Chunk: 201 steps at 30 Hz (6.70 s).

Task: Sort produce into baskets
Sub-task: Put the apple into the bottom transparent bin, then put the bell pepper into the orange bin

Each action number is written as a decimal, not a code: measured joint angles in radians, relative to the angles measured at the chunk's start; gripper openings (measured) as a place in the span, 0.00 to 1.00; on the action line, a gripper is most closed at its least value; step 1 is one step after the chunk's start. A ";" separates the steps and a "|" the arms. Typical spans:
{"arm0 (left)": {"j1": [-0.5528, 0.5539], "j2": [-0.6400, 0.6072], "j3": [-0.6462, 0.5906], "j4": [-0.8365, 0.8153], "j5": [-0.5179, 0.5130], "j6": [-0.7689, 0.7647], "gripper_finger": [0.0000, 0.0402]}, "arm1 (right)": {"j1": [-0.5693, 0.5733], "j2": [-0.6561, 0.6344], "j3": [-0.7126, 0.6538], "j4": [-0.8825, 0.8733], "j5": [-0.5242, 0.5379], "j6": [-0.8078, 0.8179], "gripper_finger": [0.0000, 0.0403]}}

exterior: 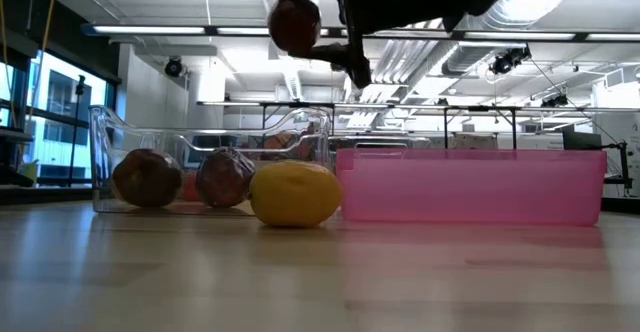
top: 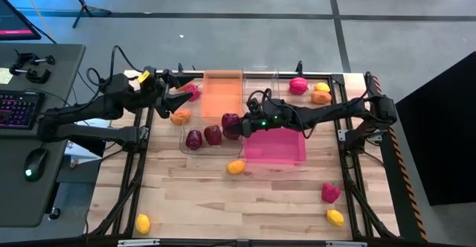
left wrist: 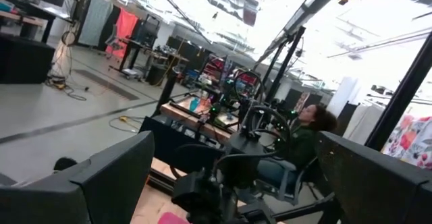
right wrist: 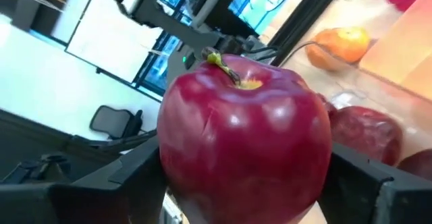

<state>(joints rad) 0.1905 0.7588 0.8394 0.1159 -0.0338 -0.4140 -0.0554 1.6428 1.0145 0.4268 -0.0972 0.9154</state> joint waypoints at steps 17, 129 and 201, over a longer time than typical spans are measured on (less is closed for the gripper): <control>-0.019 0.090 0.001 0.073 -0.108 -0.190 0.98 | -0.119 -0.138 0.000 -0.043 -0.168 -0.230 0.93; 0.239 0.778 0.212 -0.318 -0.057 0.255 0.60 | 0.130 -0.695 0.000 -0.867 0.554 -0.498 0.93; 0.410 0.370 0.077 -0.377 0.127 -0.127 0.88 | -0.797 -0.146 -0.001 -1.010 0.364 0.524 0.93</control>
<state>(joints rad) 0.6006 1.1286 0.9165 -0.2615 0.0929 -0.5411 -0.8522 1.4971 1.0134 -0.5835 0.2665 1.4392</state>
